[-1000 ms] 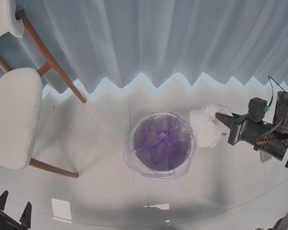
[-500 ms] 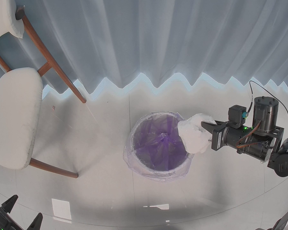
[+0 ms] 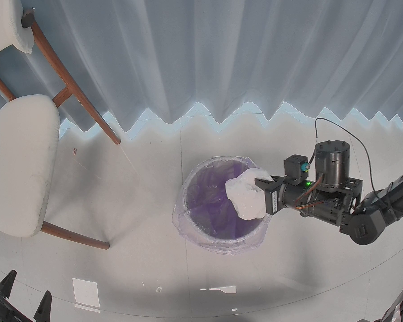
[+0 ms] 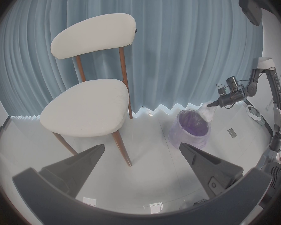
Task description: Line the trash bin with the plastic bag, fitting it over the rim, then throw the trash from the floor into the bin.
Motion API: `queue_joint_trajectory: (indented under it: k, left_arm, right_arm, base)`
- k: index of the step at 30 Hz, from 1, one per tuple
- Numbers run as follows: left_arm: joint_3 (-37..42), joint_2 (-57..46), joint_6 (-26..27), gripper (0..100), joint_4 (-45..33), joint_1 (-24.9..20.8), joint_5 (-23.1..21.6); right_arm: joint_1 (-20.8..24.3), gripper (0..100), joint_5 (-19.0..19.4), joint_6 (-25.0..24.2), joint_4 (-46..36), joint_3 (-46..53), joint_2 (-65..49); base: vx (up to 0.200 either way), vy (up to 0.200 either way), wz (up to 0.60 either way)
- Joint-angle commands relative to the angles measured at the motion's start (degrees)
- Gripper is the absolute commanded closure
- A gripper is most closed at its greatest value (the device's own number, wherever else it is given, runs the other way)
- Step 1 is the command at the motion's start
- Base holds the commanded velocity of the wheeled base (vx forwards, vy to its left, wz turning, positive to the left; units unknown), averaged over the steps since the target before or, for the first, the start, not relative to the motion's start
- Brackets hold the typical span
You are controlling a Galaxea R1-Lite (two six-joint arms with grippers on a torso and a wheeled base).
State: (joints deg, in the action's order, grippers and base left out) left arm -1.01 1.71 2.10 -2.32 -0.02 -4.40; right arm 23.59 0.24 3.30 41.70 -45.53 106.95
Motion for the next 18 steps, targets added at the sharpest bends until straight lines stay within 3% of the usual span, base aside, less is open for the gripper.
queue_joint_trajectory:
  k: [1, 18]
  left_arm:
    - [1.01, -1.71, -0.25, 0, 0.03, -0.06, 0.01]
    - [1.01, -1.71, -0.34, 0, 0.03, -0.06, 0.09]
  right_arm:
    - [1.55, 100, 0.02, 0.21, 0.66, -4.65, 8.36]
    - [0.49, 100, -2.00, 0.39, 0.57, -17.75, 22.60]
  base:
    - [0.000, 0.000, 0.00]
    - [0.000, 0.000, 0.00]
